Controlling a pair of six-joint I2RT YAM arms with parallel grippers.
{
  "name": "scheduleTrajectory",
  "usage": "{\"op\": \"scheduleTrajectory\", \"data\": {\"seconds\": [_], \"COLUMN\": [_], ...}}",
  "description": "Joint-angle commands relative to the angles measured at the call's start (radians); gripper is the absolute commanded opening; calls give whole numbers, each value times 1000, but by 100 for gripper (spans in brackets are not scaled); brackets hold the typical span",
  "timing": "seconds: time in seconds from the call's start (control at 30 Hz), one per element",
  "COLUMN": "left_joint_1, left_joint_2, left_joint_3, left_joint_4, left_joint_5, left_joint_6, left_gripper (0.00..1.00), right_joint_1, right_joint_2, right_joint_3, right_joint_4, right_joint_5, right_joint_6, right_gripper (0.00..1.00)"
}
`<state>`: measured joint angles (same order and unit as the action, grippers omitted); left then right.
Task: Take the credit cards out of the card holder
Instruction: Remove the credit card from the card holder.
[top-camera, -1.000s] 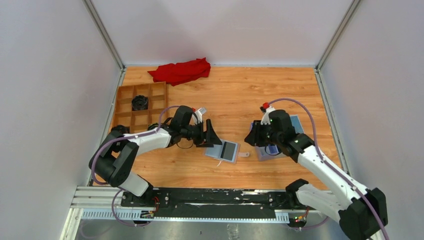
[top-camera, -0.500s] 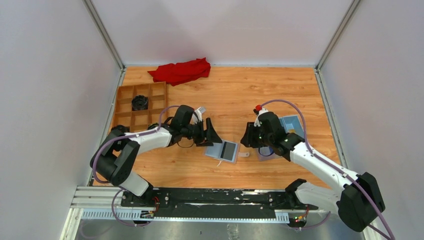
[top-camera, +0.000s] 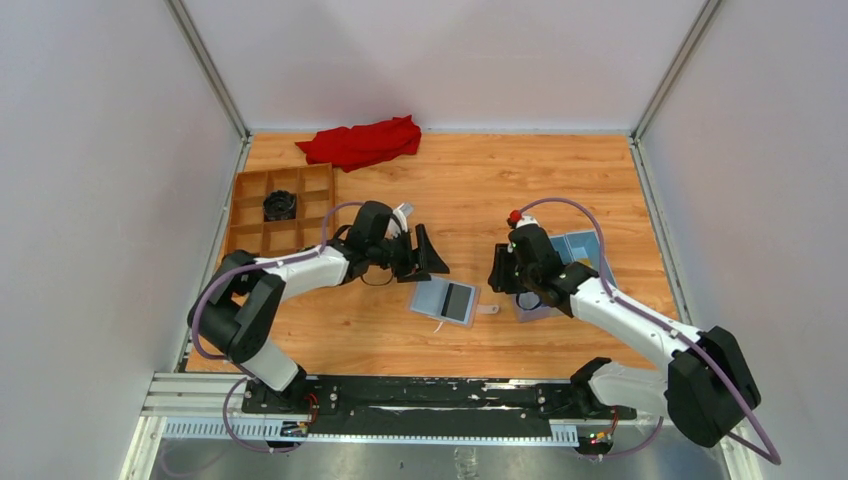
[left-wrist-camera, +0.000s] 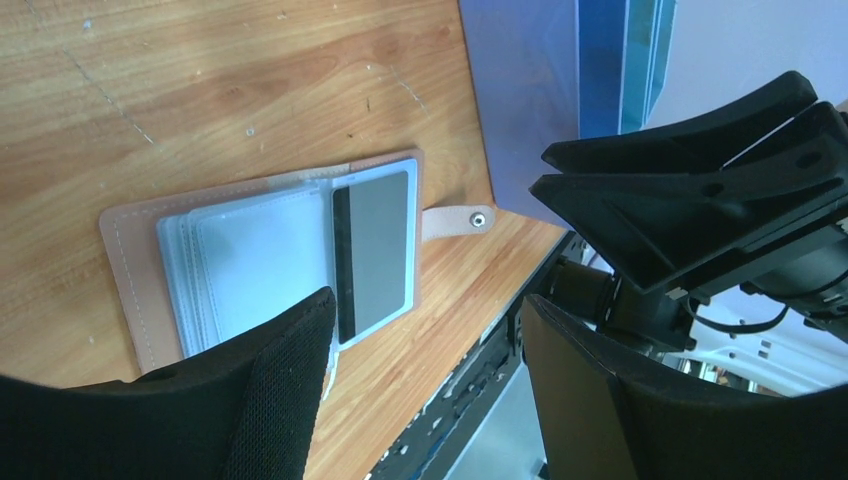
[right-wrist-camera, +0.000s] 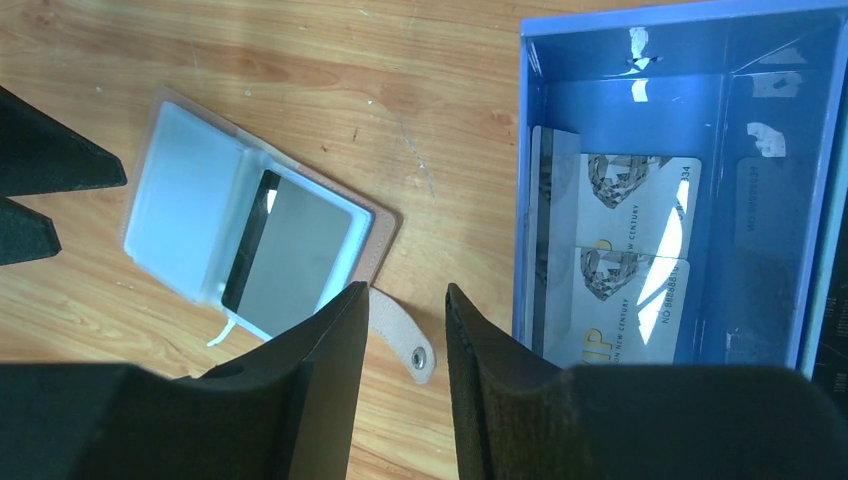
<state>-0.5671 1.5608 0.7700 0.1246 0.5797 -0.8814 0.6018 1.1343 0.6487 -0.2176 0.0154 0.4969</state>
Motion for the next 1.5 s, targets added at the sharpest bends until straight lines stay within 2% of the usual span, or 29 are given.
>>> {"op": "scheduleTrajectory", "data": {"seconds": [0.0,0.2,0.37,0.53,0.73,0.9,1.17,1.33,1.47], "left_joint_1": [-4,-5,-4,-5,-29,-76,-80,-79,-78], "left_joint_2": [34,53,51,54,75,120,124,129,120], "left_joint_3": [45,68,72,79,110,132,89,63,45], "left_joint_4": [-6,-7,-7,-6,-7,-6,-6,-6,-6], "left_joint_5": [12,15,6,3,19,36,44,92,107], "left_joint_6": [-3,-9,-16,-20,-34,-37,-5,35,58], "left_gripper": [71,71,71,71,71,71,70,70,70], "right_joint_1": [15,17,19,19,18,19,29,60,63], "right_joint_2": [29,69,-18,-110,-33,8,52,74,119], "right_joint_3": [-4,5,7,32,47,3,-83,-123,-157], "right_joint_4": [13,17,-4,-49,-51,33,164,209,307], "right_joint_5": [36,9,6,79,37,-127,-253,-222,-245], "right_joint_6": [-26,-50,-70,-101,-92,-50,59,123,165], "right_gripper": [39,39,38,38,38,37,30,29,28]}}
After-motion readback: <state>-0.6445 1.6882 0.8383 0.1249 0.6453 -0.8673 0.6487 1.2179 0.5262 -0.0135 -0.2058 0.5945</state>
